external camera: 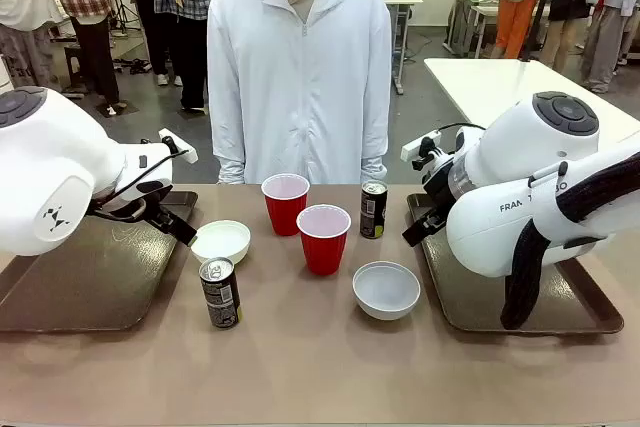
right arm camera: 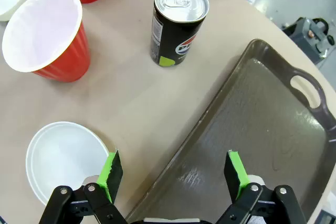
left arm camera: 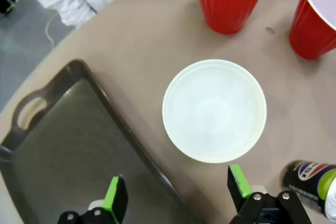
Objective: Prepare tableware on both trays.
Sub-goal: Pick up a Picnic Bowl from the table and place it on a Handle tray.
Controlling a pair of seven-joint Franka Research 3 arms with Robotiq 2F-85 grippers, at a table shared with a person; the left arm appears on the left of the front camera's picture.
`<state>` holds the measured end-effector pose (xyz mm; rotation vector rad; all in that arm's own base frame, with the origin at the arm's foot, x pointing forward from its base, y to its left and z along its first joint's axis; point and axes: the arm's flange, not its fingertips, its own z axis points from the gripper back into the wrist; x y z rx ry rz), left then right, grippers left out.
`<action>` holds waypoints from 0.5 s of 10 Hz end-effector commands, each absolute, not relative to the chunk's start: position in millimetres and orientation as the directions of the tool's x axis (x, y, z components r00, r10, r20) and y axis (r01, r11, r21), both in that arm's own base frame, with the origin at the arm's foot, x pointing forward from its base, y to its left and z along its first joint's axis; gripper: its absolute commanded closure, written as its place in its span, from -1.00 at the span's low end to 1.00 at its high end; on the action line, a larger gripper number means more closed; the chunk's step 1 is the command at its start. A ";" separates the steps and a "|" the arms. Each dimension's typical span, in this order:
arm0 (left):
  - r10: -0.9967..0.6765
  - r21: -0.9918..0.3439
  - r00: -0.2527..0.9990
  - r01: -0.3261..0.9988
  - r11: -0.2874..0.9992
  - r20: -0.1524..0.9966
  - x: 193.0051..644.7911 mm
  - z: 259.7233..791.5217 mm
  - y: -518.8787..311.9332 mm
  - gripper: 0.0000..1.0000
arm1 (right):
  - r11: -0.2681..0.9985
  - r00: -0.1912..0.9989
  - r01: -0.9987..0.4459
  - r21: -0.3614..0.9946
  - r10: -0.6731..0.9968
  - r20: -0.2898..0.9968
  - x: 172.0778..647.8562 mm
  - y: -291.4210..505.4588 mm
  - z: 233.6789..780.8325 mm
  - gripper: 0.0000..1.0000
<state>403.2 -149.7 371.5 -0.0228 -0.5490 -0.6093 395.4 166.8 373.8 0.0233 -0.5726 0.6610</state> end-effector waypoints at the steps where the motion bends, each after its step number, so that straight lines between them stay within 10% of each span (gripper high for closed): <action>1: -0.538 0.138 0.682 0.549 0.824 0.496 403.2 371.5 -149.8 -1.00 | 0.795 0.641 -0.586 -0.157 0.574 0.510 395.4 166.8 373.8 -1.00; 5: -0.538 0.138 0.682 0.549 0.824 0.496 403.2 371.5 -149.8 -1.00 | 0.795 0.641 -0.586 -0.157 0.574 0.510 395.4 166.8 373.8 -1.00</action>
